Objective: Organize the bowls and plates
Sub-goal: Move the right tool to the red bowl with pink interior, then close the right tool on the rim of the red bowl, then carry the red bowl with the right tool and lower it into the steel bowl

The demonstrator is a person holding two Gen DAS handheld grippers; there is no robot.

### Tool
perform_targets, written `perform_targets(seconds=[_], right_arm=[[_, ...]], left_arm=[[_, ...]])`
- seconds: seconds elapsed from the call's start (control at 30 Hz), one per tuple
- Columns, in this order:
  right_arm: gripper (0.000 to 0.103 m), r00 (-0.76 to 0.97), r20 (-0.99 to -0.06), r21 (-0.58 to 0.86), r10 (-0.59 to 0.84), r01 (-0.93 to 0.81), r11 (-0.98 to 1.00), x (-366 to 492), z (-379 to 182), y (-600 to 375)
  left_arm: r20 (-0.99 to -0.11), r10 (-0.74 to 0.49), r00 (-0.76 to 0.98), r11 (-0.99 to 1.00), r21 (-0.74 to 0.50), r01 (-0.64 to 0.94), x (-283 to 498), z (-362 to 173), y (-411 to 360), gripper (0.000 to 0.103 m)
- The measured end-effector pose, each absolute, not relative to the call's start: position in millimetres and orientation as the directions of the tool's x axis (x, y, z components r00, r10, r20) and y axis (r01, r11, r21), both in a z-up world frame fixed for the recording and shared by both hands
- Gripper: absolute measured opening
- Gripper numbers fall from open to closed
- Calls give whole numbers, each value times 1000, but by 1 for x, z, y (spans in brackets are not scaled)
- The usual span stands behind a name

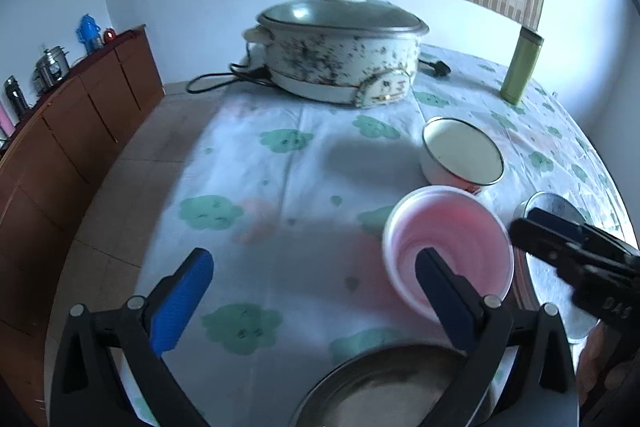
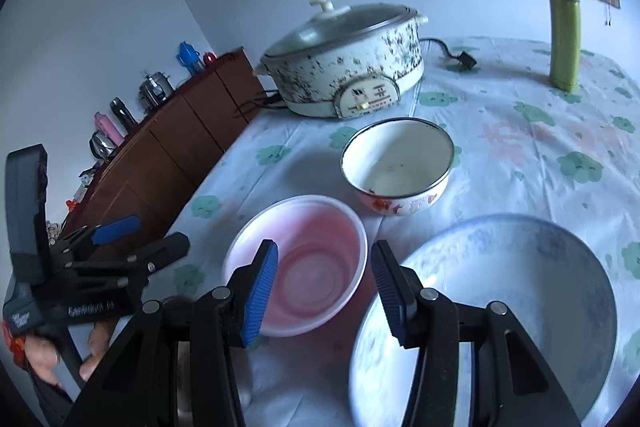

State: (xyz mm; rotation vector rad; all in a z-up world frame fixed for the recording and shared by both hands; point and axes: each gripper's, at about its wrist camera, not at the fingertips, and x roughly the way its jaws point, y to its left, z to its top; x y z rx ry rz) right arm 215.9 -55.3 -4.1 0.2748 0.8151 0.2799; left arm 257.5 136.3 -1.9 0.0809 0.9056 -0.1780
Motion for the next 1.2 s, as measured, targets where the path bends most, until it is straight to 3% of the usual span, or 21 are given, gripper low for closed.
perform_targets(seconds=[0.23, 0.6, 0.7, 0.77, 0.8, 0.93, 1.07, 1.2], right_arm=[[38, 603, -722, 329, 338, -130, 935, 244, -24, -54], [38, 565, -785, 251, 255, -87, 964, 254, -33, -35], [37, 572, -783, 235, 245, -92, 967, 257, -33, -32], [25, 562, -788, 240, 253, -98, 966, 259, -35, -30], [23, 555, -790, 244, 260, -103, 964, 260, -37, -28], [19, 556, -783, 248, 278, -131, 960, 259, -40, -21], [19, 575, -775, 223, 261, -137, 965, 256, -40, -16], [17, 591, -765, 225, 256, -127, 966, 254, -41, -17]], left_arm=[[-827, -119, 550, 989, -48, 143, 283, -10, 124, 97], [-864, -62, 499, 997, -28, 74, 299, -30, 130, 94], [-883, -114, 455, 992, -78, 97, 301, -39, 127, 81], [-892, -130, 433, 989, -86, 121, 300, -44, 123, 66], [-894, -137, 427, 988, -90, 128, 299, -45, 122, 62], [-891, -191, 411, 979, -144, 144, 295, -44, 125, 30], [-882, -235, 409, 970, -186, 155, 294, -46, 126, 14], [-876, -266, 403, 962, -219, 160, 297, -49, 126, 14]])
